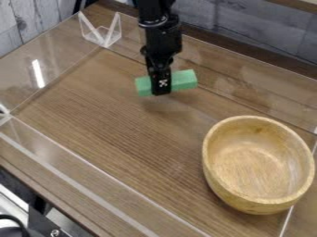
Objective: Put green object into wooden bowl
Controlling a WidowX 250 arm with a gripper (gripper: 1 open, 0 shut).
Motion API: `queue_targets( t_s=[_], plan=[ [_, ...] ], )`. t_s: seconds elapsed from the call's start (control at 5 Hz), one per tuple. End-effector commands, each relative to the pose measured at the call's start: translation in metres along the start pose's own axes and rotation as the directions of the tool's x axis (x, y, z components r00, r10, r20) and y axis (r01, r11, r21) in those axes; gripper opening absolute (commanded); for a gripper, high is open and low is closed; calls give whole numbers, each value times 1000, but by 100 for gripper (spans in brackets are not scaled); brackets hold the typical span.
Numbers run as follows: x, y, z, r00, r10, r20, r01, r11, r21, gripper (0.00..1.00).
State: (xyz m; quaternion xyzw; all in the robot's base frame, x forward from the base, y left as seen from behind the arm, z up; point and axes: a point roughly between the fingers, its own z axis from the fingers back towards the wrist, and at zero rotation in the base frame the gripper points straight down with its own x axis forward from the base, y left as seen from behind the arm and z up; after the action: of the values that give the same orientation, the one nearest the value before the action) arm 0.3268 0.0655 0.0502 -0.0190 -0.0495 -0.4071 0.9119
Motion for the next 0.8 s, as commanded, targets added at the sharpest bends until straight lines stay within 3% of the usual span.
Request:
queue_targets(
  t_s=[0.0, 0.2, 0.6],
  plan=[
    [6, 7, 19, 999, 11, 39, -14, 998, 64, 0],
    [8, 9, 20, 998, 32, 53, -36, 997, 73, 0],
    [20, 18, 35, 997, -12, 76, 6, 997, 76, 0]
  ],
)
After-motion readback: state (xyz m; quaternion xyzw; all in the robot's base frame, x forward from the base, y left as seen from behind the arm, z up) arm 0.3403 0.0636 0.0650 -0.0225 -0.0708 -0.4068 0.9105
